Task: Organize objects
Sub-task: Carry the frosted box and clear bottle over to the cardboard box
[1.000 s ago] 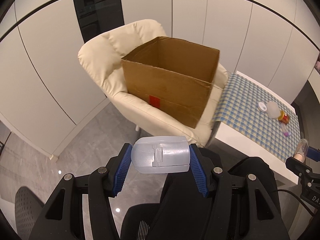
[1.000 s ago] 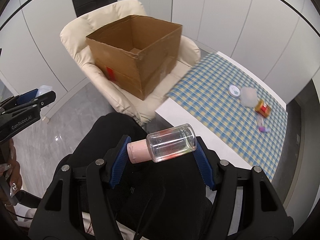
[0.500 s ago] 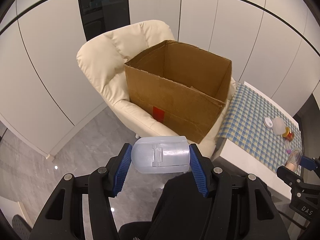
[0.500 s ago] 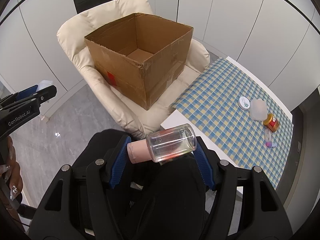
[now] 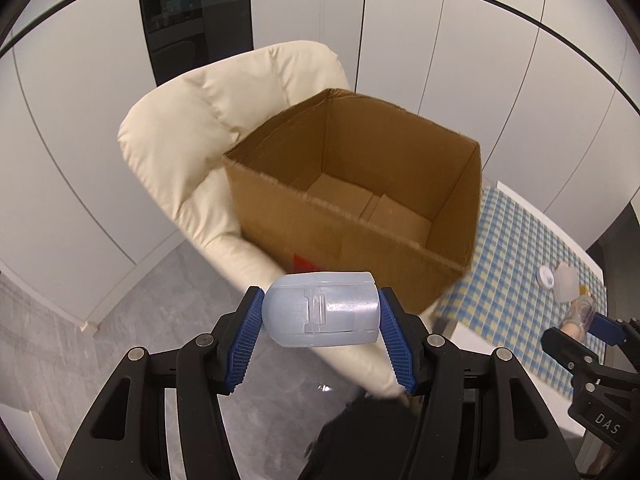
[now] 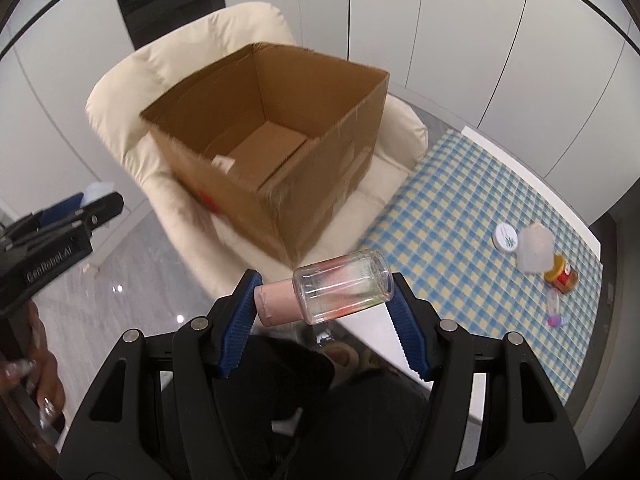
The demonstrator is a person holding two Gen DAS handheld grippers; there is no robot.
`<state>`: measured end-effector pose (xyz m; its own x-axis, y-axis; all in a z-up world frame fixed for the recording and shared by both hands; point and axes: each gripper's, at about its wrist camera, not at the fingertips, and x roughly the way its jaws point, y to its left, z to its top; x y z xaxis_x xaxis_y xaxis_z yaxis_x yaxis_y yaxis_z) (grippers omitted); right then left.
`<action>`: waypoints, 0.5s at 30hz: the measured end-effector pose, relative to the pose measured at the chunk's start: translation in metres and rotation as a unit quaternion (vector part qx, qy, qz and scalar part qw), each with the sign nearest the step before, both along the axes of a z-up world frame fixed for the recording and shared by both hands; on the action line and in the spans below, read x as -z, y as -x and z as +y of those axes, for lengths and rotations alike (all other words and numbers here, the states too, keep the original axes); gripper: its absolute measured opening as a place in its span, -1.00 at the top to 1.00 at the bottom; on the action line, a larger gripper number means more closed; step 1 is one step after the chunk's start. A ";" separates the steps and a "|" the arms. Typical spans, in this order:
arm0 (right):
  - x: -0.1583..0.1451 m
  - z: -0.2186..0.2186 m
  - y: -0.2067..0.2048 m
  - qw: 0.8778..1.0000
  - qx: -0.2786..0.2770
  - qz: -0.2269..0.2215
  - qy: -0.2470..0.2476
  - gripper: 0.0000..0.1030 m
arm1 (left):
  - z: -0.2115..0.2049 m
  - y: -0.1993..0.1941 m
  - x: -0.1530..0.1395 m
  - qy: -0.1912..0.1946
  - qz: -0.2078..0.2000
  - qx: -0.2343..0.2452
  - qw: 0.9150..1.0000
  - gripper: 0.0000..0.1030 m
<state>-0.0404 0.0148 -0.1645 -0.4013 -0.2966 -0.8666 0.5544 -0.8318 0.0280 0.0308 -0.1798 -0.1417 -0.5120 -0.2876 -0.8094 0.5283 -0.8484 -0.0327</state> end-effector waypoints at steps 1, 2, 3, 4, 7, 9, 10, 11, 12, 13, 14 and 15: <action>0.000 -0.005 0.006 1.000 0.002 0.001 0.003 -0.29 | -0.002 0.007 0.000 0.001 0.002 0.000 1.000 -0.12; 0.000 -0.010 0.013 1.000 0.001 0.001 0.006 -0.29 | -0.004 0.015 0.000 0.003 0.005 0.000 1.000 -0.12; 0.001 -0.015 0.019 1.000 0.002 0.001 0.008 -0.29 | -0.006 0.020 0.000 0.004 0.006 -0.001 1.000 -0.12; 0.001 -0.020 0.027 1.000 0.004 0.002 0.007 -0.29 | -0.008 0.026 0.000 0.000 0.008 -0.002 1.000 -0.12; 0.001 -0.031 0.043 1.000 0.009 0.000 0.011 -0.29 | -0.015 0.043 0.003 -0.028 0.017 0.007 0.999 -0.12; 0.002 -0.039 0.051 1.000 0.006 0.006 0.010 -0.29 | -0.015 0.053 0.004 -0.029 0.018 0.012 0.999 -0.12; 0.002 -0.043 0.055 1.000 0.004 0.010 0.009 -0.29 | -0.016 0.059 0.004 -0.025 0.017 0.014 0.999 -0.12; 0.003 -0.048 0.060 1.000 0.001 0.012 0.008 -0.29 | -0.017 0.063 0.005 -0.020 0.017 0.014 1.000 -0.12; 0.004 -0.051 0.064 1.000 -0.001 0.012 0.009 -0.29 | -0.018 0.068 0.005 -0.015 0.016 0.014 1.000 -0.12; 0.005 -0.055 0.067 1.000 -0.003 0.013 0.011 -0.29 | -0.020 0.074 0.005 -0.009 0.016 0.015 1.000 -0.12; 0.005 -0.059 0.071 1.000 -0.006 0.014 0.012 -0.29 | -0.023 0.078 0.005 -0.004 0.016 0.016 1.000 -0.12; 0.006 -0.063 0.074 1.000 -0.009 0.016 0.012 -0.29 | -0.026 0.084 0.005 0.001 0.016 0.015 1.000 -0.12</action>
<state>-0.1145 -0.0484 -0.1704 -0.4228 -0.3251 -0.8459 0.5696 -0.8213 0.0309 -0.0528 -0.2056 -0.1468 -0.5465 -0.2725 -0.7919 0.5007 -0.8643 -0.0481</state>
